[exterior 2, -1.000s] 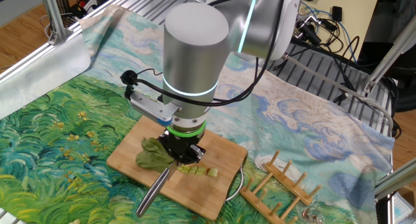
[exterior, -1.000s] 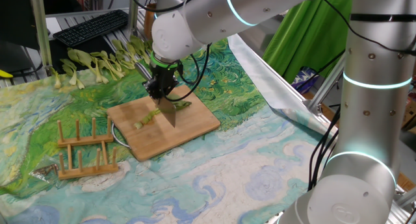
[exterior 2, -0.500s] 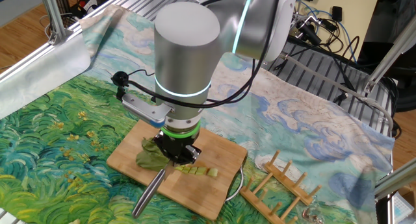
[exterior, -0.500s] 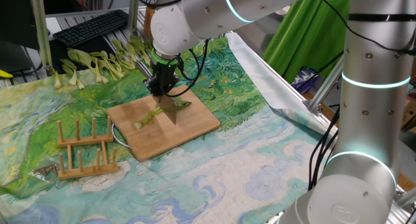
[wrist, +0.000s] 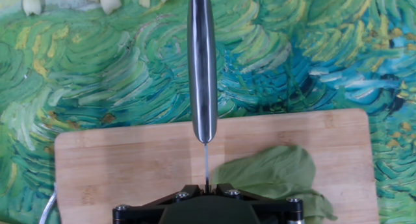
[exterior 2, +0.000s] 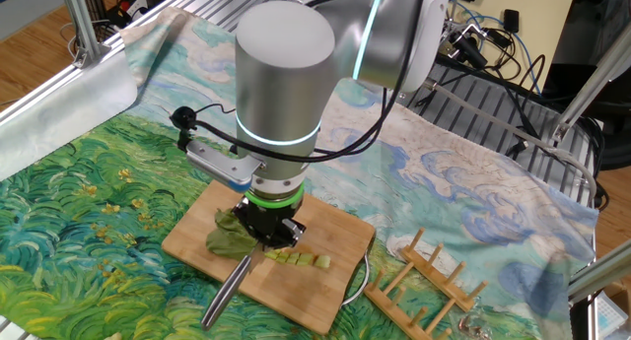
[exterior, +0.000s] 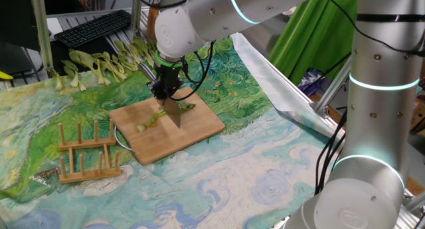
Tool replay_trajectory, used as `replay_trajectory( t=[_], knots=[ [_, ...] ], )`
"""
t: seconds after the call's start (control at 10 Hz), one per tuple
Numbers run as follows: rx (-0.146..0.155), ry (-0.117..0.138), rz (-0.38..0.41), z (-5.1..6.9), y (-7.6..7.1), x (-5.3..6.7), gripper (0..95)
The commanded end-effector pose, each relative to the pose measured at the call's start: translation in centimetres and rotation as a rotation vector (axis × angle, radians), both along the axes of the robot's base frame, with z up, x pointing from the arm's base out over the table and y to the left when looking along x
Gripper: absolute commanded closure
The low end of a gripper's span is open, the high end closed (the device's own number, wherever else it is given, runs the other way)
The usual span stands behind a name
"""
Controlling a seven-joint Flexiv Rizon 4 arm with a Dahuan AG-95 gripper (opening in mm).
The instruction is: Chop the pakchoi
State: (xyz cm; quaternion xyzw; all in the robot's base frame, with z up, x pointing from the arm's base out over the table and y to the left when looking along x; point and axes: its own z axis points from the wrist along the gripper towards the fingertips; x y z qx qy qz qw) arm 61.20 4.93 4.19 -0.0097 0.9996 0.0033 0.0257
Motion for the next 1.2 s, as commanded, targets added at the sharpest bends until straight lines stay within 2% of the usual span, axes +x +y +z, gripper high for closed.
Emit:
replay_trajectory(
  t=[0.1, 0.2, 0.3, 0.4, 1.2],
  knots=[
    [0.008, -0.029, -0.004, -2.2, 0.3, 0.5, 95.0],
    [0.003, -0.020, -0.007, -2.4, 0.4, 0.4, 95.0],
    [-0.002, -0.023, -0.006, -2.0, 0.4, 0.3, 95.0],
    [0.001, -0.020, -0.007, -1.5, 0.3, 0.2, 95.0],
    [0.010, -0.014, -0.026, -0.9, 0.7, 0.0, 95.0]
  ],
)
